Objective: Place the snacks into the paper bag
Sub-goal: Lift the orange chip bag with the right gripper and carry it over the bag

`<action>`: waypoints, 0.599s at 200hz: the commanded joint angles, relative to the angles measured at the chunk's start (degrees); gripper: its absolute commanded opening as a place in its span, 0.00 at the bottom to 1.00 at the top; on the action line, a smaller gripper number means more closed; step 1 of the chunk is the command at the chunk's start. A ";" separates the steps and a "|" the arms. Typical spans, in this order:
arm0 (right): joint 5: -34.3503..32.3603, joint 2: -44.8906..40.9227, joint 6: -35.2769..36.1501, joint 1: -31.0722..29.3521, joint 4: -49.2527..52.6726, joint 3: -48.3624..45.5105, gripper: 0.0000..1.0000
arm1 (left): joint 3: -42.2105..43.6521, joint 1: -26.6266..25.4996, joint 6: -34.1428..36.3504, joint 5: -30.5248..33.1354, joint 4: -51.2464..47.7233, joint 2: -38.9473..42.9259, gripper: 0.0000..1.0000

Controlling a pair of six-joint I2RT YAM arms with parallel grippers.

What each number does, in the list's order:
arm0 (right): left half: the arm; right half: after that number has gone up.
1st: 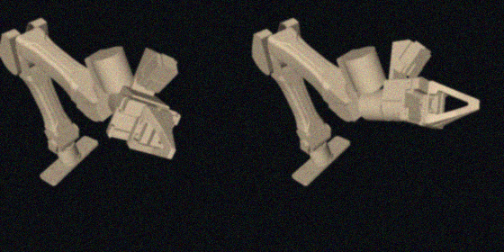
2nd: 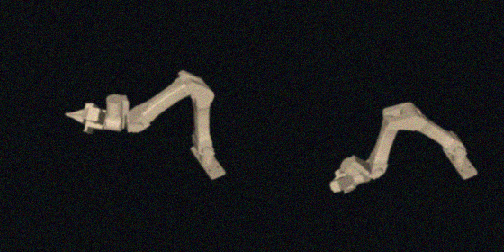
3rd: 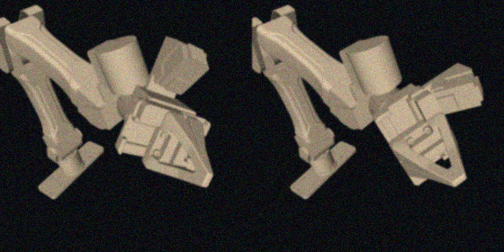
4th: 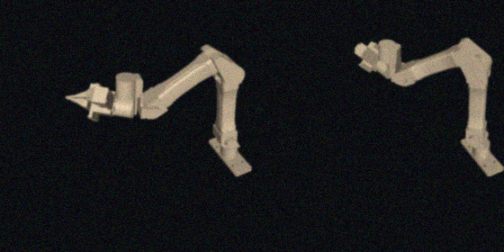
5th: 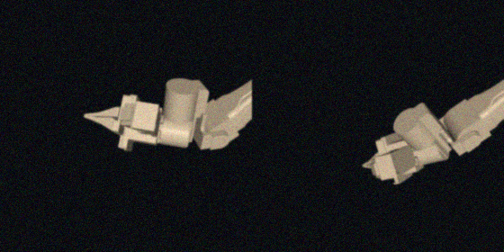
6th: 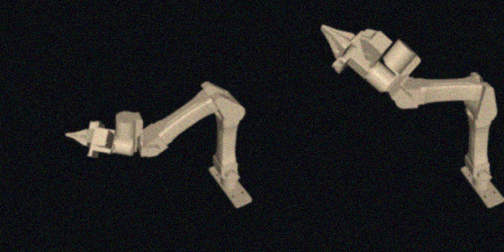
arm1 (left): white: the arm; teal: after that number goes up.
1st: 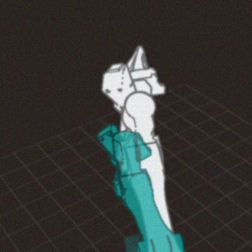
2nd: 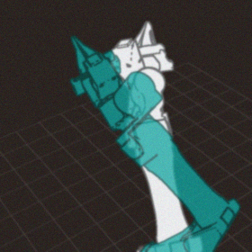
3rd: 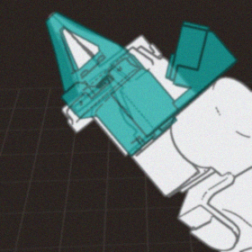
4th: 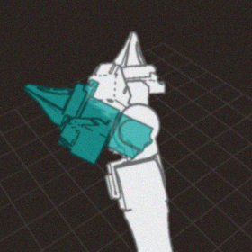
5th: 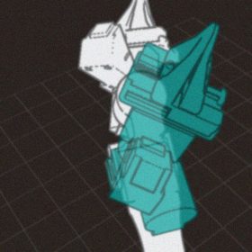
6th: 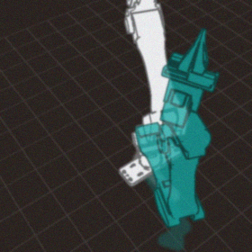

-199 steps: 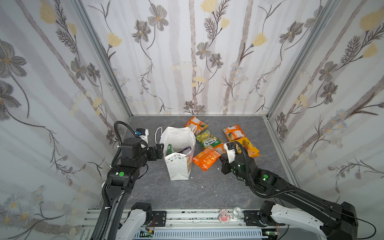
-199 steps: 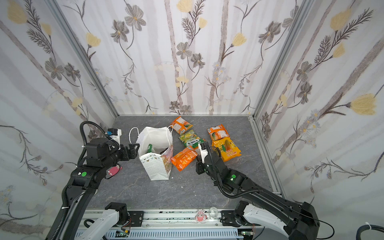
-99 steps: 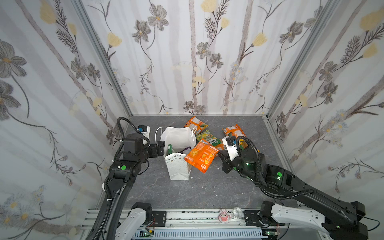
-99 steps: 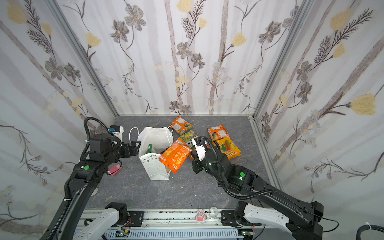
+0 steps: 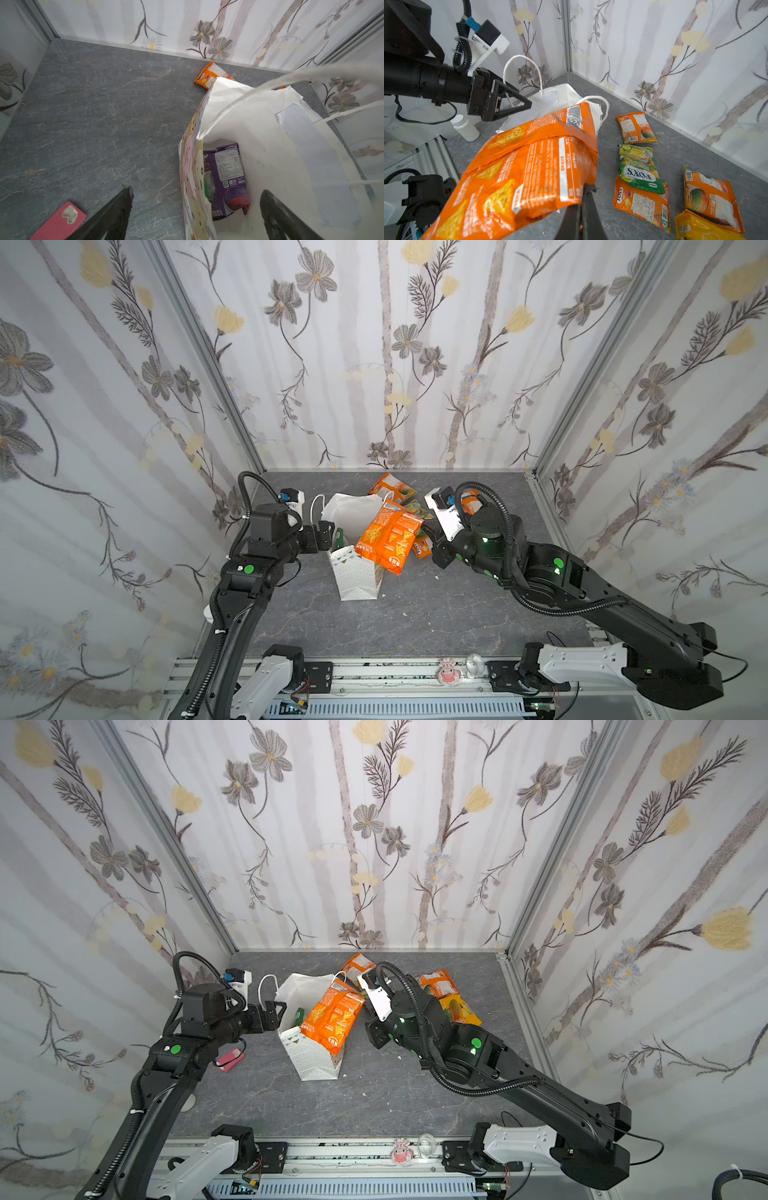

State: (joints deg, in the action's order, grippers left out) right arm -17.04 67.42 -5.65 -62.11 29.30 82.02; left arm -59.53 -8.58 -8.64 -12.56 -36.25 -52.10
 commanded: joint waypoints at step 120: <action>-30.80 19.06 23.34 -7.53 -3.83 19.47 0.00 | 0.99 -0.45 0.09 0.63 0.23 0.32 0.98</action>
State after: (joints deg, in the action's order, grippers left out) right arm -40.40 84.23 12.86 -68.42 28.32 99.07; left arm -58.78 -9.02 -8.64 -11.16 -36.69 -51.77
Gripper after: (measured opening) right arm 0.049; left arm 0.975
